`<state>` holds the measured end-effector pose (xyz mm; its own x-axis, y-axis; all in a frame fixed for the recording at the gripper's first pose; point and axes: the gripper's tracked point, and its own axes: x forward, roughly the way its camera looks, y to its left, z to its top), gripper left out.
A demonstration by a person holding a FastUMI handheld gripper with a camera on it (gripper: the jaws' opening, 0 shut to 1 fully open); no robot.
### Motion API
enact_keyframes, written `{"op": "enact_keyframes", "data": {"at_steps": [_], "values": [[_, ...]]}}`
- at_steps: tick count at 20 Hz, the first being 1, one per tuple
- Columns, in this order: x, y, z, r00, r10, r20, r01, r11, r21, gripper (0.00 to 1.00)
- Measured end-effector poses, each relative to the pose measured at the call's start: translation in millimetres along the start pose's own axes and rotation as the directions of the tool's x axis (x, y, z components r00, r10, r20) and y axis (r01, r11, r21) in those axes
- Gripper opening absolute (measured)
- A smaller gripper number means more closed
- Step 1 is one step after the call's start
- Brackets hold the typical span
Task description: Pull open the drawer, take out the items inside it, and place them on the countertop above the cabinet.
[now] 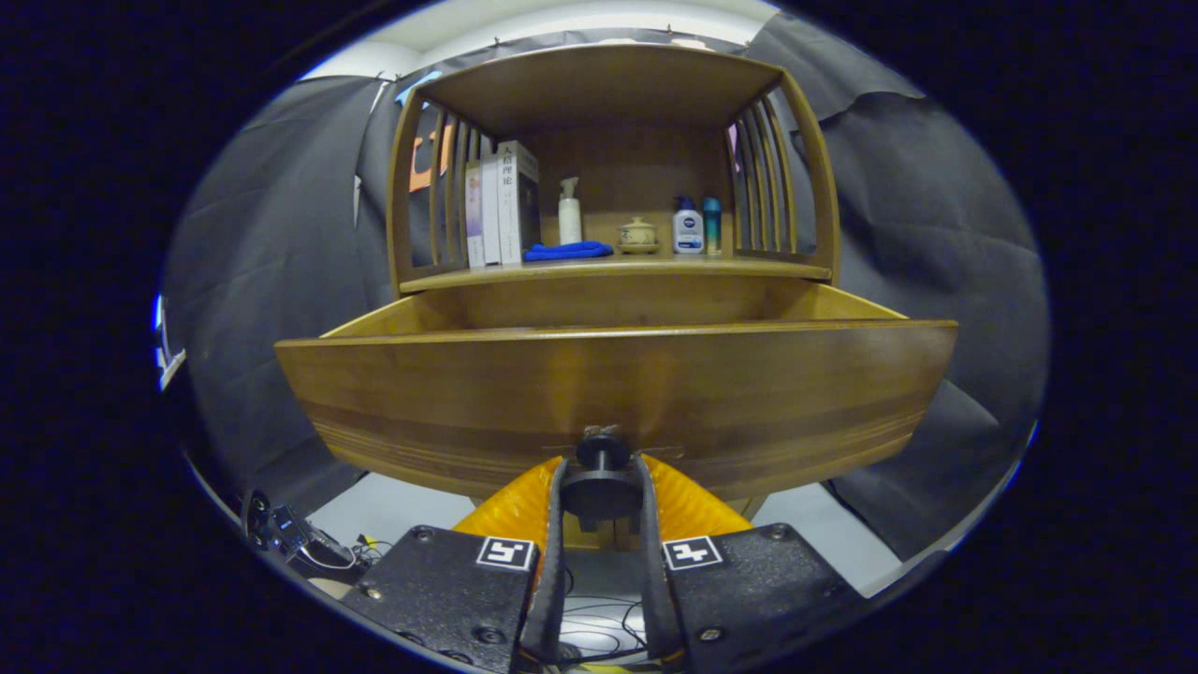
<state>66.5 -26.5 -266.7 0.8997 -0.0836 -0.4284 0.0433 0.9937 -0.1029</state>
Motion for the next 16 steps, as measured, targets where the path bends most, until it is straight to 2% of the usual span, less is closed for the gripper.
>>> {"op": "enact_keyframes", "data": {"at_steps": [5, 7, 8, 12, 13, 16], "values": [[-4, 3, -3, 0.998, 0.016, -0.060, -0.017, 1.000, -0.023, 0.38], [-13, 2, 0, 0.995, 0.027, -0.096, -0.029, 1.000, -0.012, 0.47], [-20, 3, 5, 0.994, 0.038, -0.102, -0.038, 0.999, -0.005, 0.47], [-45, 5, 36, 0.991, 0.079, -0.112, -0.077, 0.997, 0.024, 0.52], [-51, 8, 46, 0.989, 0.095, -0.117, -0.092, 0.995, 0.027, 0.61], [-62, 23, 84, 0.981, 0.162, -0.111, -0.158, 0.986, 0.046, 0.66]]}}
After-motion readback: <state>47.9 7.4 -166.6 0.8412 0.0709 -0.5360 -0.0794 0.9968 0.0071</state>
